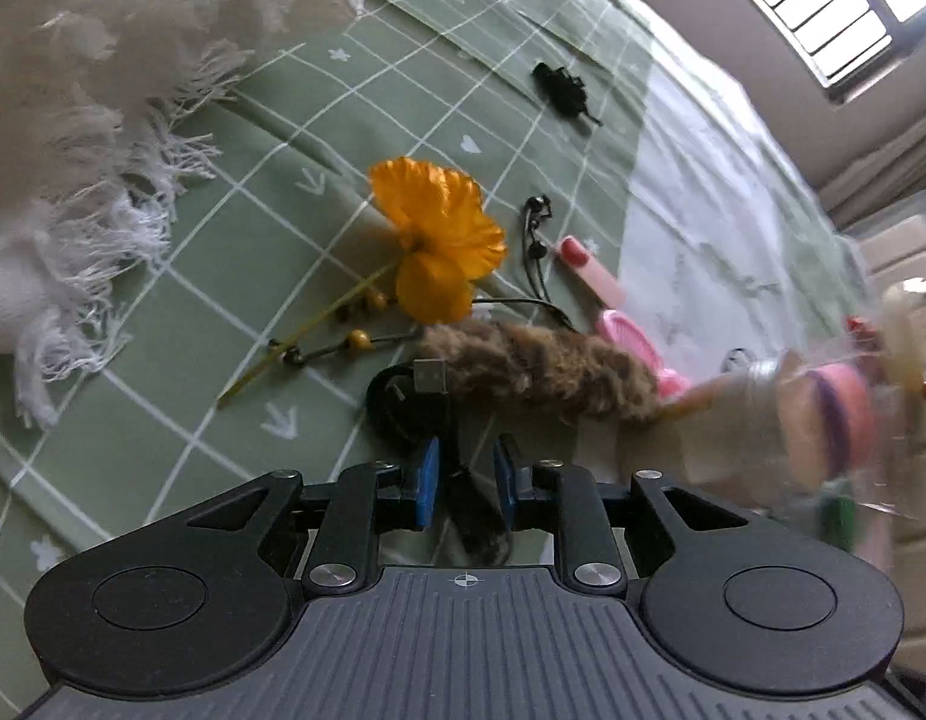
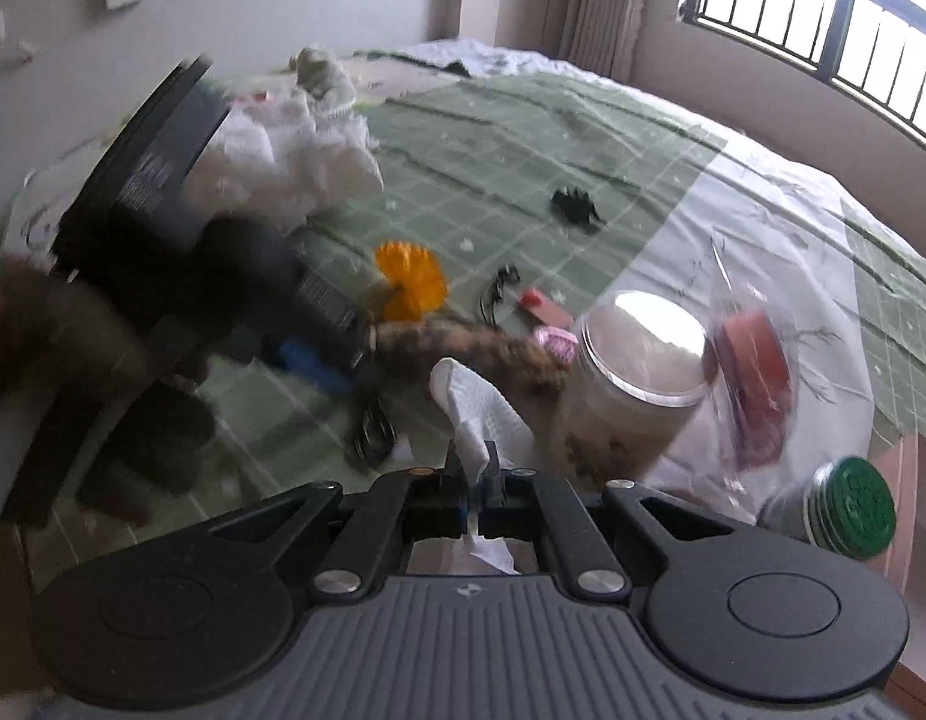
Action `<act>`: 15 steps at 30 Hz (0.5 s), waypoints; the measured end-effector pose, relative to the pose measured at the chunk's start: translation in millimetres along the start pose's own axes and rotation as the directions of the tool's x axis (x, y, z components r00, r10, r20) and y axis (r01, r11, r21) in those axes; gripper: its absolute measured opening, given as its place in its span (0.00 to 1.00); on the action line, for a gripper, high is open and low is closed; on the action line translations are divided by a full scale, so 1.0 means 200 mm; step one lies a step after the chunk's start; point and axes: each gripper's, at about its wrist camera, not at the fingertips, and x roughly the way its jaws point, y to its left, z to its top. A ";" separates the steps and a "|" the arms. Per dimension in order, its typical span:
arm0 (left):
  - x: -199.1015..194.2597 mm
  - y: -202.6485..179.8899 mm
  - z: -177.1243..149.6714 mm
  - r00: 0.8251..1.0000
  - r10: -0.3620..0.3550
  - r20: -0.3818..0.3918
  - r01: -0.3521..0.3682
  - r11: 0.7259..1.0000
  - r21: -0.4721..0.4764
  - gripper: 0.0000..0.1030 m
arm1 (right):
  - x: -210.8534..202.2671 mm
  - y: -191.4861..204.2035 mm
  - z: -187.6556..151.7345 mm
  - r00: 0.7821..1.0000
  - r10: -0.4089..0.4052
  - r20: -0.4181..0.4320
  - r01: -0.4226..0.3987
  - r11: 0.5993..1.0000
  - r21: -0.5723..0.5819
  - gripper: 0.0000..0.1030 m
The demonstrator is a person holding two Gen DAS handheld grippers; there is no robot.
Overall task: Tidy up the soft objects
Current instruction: 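Grasp the black cable with the left tool while the right tool holds the tissue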
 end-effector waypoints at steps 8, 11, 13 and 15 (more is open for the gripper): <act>0.05 -0.20 -0.12 0.976 0.192 0.097 -0.213 0.926 0.310 0.21 | 0.05 -0.01 -0.09 0.999 -0.028 -0.017 0.028 1.000 -0.015 0.03; 0.03 -0.19 -0.14 0.979 0.183 0.092 -0.204 0.915 0.349 0.21 | 0.11 0.04 -0.12 0.999 0.002 -0.045 -0.005 0.998 -0.068 0.05; 0.02 -0.16 -0.12 0.985 0.157 0.074 -0.173 0.926 0.337 0.21 | 0.13 0.08 -0.13 0.997 0.027 -0.072 -0.034 0.995 -0.098 0.18; 0.04 -0.15 -0.10 0.988 0.141 0.060 -0.153 0.928 0.339 0.21 | 0.12 0.08 -0.15 0.995 0.056 -0.086 -0.064 0.994 -0.089 0.38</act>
